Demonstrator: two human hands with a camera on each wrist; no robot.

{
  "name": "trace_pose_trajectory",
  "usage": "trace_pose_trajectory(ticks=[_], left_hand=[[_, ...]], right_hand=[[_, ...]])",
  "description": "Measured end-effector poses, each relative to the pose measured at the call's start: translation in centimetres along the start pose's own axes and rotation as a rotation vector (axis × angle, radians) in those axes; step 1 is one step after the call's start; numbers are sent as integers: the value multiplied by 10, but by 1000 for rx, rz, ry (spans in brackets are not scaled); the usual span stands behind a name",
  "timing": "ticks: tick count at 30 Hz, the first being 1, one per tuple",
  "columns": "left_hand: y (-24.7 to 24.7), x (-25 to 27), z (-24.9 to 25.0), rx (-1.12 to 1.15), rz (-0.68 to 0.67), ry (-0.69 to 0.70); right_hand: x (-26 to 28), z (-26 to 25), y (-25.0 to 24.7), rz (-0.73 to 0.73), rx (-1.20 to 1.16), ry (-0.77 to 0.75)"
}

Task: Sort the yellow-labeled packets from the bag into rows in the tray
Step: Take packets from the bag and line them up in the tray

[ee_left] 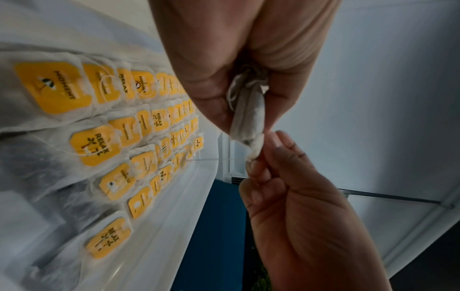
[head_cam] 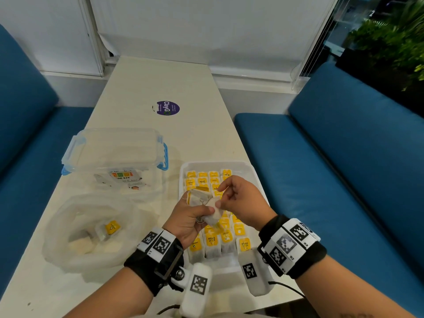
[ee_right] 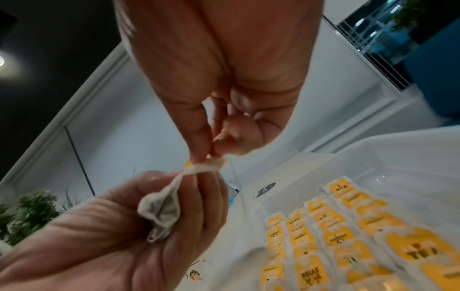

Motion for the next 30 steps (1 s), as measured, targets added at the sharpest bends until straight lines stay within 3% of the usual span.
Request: trace_pose_trajectory(ticks=[6, 14, 17, 21, 30], left_hand=[[0, 2, 1, -53, -35, 15], [4, -1, 11, -34, -23, 75], [4, -3, 15, -5, -15, 89], [2, -4, 17, 20, -28, 91], [-1, -3, 23, 19, 15, 95]], right_hand=[[-2, 10, 1, -107, -143, 233], [1, 4, -1, -257, -171, 240], [2, 5, 5, -331, -44, 210], [3, 7, 14, -321, 262, 60], [3, 13, 4, -268, 348, 128]])
Point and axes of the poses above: each hand's wrist, its own x-axis away from the middle knuckle, its own y-axis out of the palm, z = x × y, the point moved 3 cm from there along -x, towards the middle knuckle, and after that the axes turned 11 degrees about y, right-handed, at the moved point
